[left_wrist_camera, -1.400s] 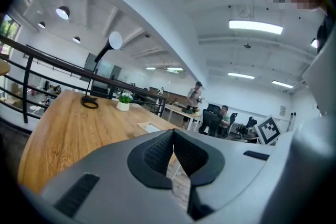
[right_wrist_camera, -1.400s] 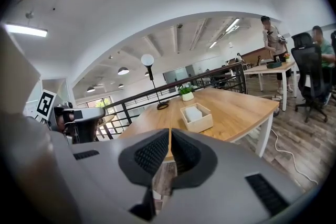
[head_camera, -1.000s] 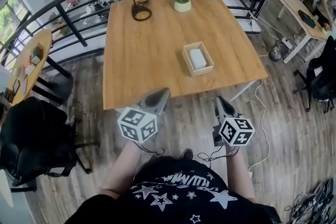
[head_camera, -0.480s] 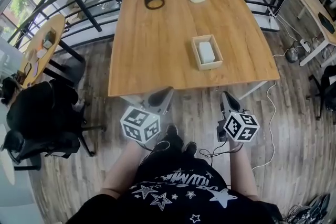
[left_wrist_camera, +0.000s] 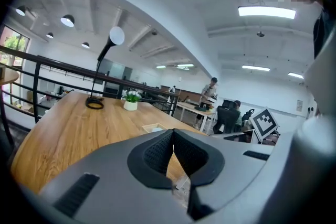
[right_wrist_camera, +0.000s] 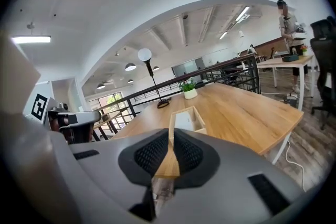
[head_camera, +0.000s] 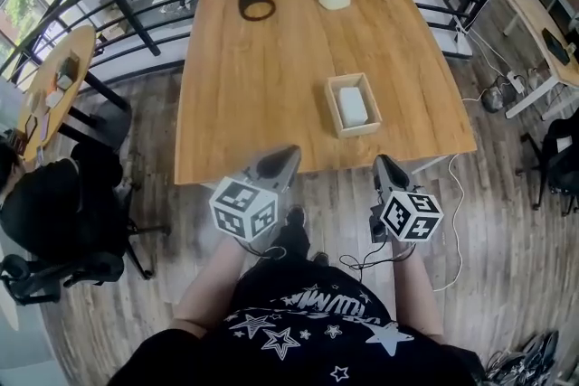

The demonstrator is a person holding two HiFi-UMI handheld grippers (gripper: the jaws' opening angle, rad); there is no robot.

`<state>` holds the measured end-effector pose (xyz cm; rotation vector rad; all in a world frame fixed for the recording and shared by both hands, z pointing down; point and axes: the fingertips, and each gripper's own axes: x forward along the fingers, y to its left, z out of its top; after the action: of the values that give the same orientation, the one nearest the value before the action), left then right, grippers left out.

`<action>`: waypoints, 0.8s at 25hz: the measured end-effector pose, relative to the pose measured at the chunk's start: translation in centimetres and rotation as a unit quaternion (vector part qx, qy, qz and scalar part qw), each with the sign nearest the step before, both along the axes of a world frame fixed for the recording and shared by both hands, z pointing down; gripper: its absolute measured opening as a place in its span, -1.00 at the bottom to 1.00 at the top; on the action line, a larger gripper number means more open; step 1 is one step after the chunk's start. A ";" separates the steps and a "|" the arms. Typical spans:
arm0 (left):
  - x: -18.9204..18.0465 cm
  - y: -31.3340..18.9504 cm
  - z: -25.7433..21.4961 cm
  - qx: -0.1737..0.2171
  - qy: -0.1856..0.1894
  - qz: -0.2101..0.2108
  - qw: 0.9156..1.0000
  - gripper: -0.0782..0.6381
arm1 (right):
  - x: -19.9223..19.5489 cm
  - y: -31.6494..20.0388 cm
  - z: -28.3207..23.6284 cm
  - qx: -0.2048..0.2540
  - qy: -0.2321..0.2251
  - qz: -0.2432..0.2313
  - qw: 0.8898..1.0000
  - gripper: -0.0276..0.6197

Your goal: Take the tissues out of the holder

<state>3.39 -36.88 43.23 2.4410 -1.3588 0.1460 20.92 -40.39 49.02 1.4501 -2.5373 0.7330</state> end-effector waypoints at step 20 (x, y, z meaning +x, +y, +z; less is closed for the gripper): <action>-4.8 -14.9 2.5 -0.015 0.017 0.017 1.000 -0.74 | -5.0 -14.1 2.7 -0.040 0.048 0.007 0.998 -0.78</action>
<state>-1.41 -51.80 45.72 2.4312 -1.2915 0.1327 15.90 -54.47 51.74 1.4421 -2.4007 0.7400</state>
